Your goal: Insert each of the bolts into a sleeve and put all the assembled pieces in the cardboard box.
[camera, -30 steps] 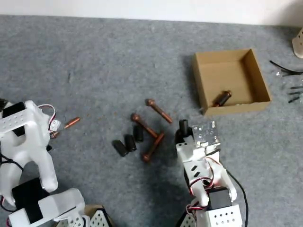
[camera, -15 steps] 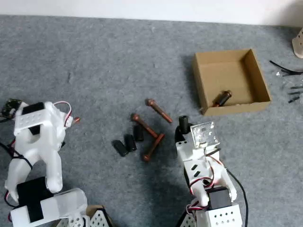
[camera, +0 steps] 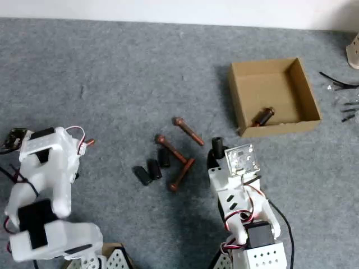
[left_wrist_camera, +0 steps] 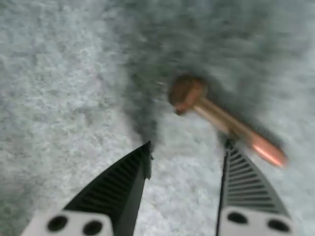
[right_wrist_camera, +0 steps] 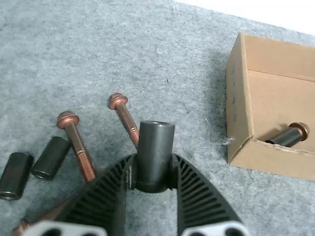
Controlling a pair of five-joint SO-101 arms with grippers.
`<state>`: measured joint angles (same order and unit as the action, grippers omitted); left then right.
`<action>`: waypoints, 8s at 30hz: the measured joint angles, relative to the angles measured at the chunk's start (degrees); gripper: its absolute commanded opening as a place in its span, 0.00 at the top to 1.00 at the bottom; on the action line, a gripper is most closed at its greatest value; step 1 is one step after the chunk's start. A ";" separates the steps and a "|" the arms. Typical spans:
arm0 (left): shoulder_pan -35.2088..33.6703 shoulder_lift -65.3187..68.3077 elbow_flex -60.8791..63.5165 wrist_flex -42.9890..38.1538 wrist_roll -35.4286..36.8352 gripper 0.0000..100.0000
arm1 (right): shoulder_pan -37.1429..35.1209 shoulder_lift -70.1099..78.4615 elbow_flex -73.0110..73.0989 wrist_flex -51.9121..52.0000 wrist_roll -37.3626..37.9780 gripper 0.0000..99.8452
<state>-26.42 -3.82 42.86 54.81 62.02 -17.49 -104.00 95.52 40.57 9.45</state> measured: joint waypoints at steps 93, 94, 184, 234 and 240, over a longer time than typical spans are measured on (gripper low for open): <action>-4.66 25.49 -30.59 6.24 2.20 0.99 | 0.00 0.00 0.00 0.00 0.00 1.00; -4.66 25.49 -30.59 6.24 2.11 1.00 | 0.00 0.00 0.00 0.00 0.00 1.00; 48.44 -99.34 53.19 -48.97 -28.13 1.00 | -18.46 -0.09 0.00 -6.07 4.22 1.00; 49.05 -99.34 53.19 -45.27 -24.70 1.00 | -21.27 -0.18 0.00 -6.07 9.23 1.00; 48.88 -99.34 53.19 -45.19 -24.70 1.00 | -21.27 -0.18 0.00 -6.07 9.23 1.00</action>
<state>22.46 -103.16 96.04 9.63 37.32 -38.77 -104.18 95.52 34.51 18.68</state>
